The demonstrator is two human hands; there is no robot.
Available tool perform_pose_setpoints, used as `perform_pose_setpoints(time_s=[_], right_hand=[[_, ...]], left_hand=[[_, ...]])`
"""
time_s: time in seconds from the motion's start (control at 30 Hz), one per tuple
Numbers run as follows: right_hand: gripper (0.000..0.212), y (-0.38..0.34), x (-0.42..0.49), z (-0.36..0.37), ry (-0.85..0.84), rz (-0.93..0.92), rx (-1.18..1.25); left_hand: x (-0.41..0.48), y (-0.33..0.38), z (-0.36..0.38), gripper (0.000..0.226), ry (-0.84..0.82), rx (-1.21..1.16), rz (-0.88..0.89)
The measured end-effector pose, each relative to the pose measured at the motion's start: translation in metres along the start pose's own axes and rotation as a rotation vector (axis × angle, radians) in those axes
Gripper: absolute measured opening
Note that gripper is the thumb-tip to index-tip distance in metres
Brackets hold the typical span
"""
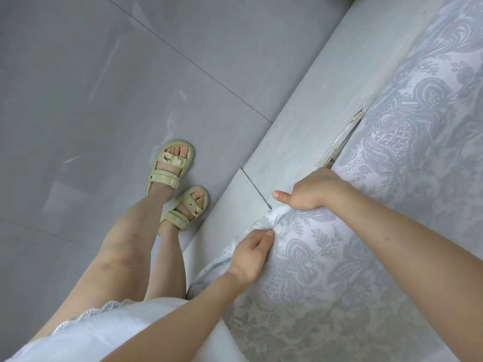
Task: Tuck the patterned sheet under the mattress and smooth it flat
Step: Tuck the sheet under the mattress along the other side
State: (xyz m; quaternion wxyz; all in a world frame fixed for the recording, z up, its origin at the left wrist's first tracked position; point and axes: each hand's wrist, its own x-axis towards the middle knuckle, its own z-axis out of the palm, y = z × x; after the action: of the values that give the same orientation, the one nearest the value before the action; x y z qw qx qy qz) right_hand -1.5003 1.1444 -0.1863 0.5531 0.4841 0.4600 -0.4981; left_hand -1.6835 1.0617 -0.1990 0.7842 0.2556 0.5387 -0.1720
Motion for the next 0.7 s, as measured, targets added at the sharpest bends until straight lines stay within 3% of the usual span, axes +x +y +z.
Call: perform_pose_setpoints(time_s=[0.1, 0.2, 0.3, 0.4, 0.5, 0.6, 0.7], right_hand=[[0.087, -0.006, -0.004, 0.001, -0.084, 0.039, 0.056], [0.088, -0.003, -0.012, 0.000, -0.187, 0.040, 0.159], [0.090, -0.001, -0.006, 0.004, -0.228, 0.039, 0.207], [0.094, -0.007, 0.013, 0.006, -0.264, 0.069, 0.302], [0.096, -0.010, 0.025, 0.006, -0.265, 0.082, 0.309], [0.093, -0.009, 0.025, 0.009, -0.239, 0.056, 0.309], [0.090, -0.008, 0.008, 0.005, -0.053, 0.047, 0.305]], left_hand=[[0.004, 0.001, -0.001, 0.046, -0.050, -0.005, -0.126], [0.016, 0.015, 0.012, 0.068, -0.237, 0.105, -0.134], [0.025, 0.017, 0.024, 0.062, -0.387, -0.023, -0.217], [0.033, 0.021, 0.011, 0.071, -0.378, -0.053, -0.333], [0.032, 0.025, -0.004, 0.076, -0.338, 0.095, -0.234], [0.020, 0.011, -0.012, 0.076, -0.061, 0.222, -0.031], [0.013, -0.006, -0.007, 0.066, -0.117, 0.208, -0.064]])
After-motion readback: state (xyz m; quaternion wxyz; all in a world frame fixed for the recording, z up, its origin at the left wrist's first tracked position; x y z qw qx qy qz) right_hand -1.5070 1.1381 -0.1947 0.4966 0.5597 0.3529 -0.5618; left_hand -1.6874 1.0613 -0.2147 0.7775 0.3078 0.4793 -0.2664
